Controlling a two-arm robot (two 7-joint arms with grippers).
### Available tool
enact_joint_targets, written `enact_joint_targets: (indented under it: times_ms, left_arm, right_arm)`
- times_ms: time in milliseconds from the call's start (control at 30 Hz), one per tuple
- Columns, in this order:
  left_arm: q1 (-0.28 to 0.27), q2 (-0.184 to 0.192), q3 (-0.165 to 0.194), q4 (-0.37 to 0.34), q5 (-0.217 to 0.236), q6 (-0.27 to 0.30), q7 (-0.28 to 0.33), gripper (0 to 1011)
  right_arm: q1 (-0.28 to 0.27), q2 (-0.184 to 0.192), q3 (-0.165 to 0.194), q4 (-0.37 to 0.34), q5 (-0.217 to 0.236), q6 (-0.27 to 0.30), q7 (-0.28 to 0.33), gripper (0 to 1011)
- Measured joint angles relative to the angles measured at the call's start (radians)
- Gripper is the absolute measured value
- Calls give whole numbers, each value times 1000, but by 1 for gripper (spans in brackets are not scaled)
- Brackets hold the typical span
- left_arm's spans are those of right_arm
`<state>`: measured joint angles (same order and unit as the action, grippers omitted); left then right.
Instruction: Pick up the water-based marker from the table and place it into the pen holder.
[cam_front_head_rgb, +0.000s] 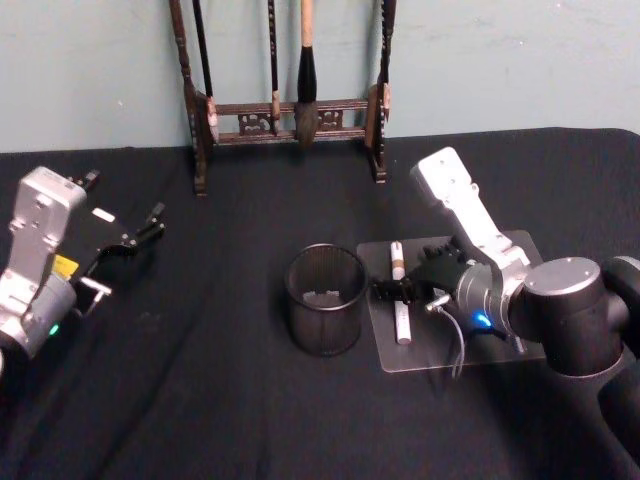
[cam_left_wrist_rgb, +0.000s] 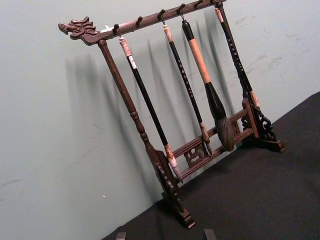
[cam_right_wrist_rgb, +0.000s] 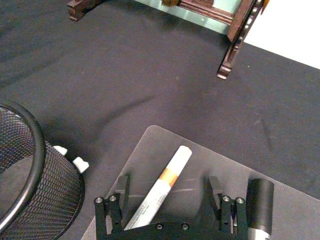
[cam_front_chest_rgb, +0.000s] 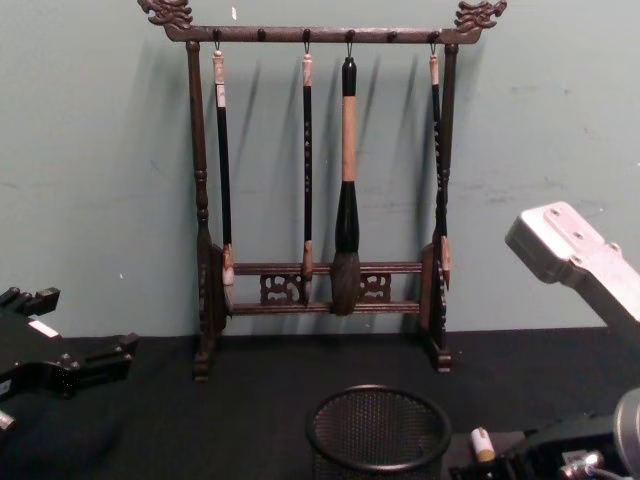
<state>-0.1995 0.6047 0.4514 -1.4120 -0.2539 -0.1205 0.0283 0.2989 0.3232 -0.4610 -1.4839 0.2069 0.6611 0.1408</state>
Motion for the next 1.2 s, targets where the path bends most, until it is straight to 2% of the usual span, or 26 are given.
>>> enact_joint_targets:
  times_ms: [1200]
  left_arm:
    - [0,0,0,0,0,0,0,1001]
  right_arm:
    - [-21,-30,33,5,-61,13,60,1002]
